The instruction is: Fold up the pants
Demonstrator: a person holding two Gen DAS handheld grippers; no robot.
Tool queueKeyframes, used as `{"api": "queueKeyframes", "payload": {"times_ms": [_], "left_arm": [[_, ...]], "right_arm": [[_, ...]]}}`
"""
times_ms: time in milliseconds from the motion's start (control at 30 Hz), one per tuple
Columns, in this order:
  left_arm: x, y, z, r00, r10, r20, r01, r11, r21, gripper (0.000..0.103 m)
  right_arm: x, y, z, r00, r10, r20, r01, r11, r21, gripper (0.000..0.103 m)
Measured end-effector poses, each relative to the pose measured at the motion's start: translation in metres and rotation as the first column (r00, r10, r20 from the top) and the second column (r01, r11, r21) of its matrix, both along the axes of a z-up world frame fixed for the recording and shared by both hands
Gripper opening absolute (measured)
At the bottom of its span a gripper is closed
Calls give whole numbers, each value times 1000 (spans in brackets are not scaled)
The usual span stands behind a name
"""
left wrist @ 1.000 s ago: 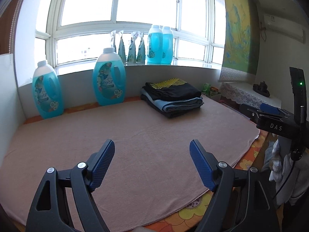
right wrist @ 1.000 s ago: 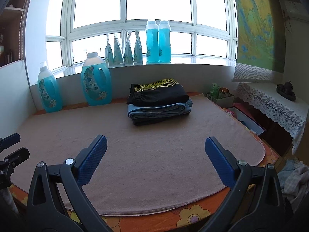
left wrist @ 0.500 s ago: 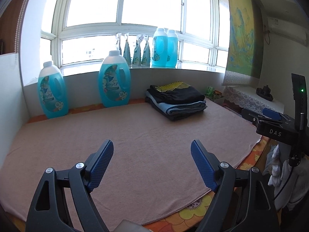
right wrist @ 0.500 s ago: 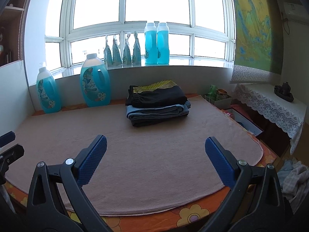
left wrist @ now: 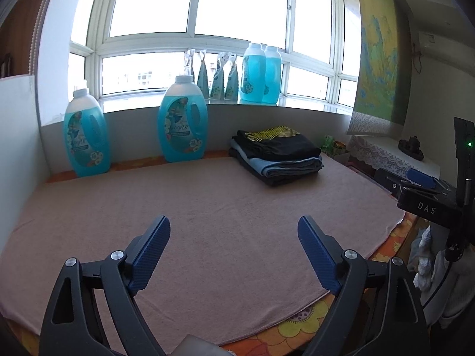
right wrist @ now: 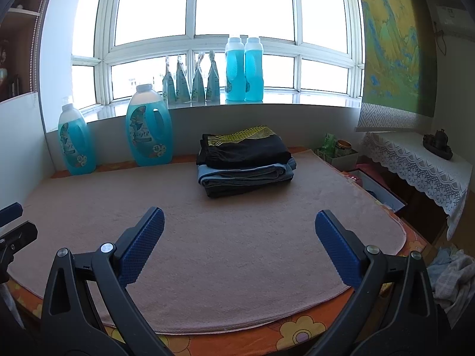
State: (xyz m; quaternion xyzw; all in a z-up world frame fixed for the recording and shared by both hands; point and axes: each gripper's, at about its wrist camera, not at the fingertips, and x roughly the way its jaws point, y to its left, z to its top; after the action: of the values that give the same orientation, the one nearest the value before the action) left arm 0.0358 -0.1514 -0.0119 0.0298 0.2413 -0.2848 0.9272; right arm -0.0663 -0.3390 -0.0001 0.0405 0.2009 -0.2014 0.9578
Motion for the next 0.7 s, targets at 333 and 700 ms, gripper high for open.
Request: {"api": "queueKeyframes", "payload": {"times_ms": [333, 700], "left_arm": [[2, 1, -1, 1000, -3, -8, 3, 1000, -3, 88], [2, 0, 1, 1000, -14, -11, 14, 1000, -3, 88]], "right_arm": [[1, 0, 0, 1000, 3, 2, -3, 1000, 1, 103], [1, 3, 0, 1000, 0, 1, 0, 1000, -2, 103]]}}
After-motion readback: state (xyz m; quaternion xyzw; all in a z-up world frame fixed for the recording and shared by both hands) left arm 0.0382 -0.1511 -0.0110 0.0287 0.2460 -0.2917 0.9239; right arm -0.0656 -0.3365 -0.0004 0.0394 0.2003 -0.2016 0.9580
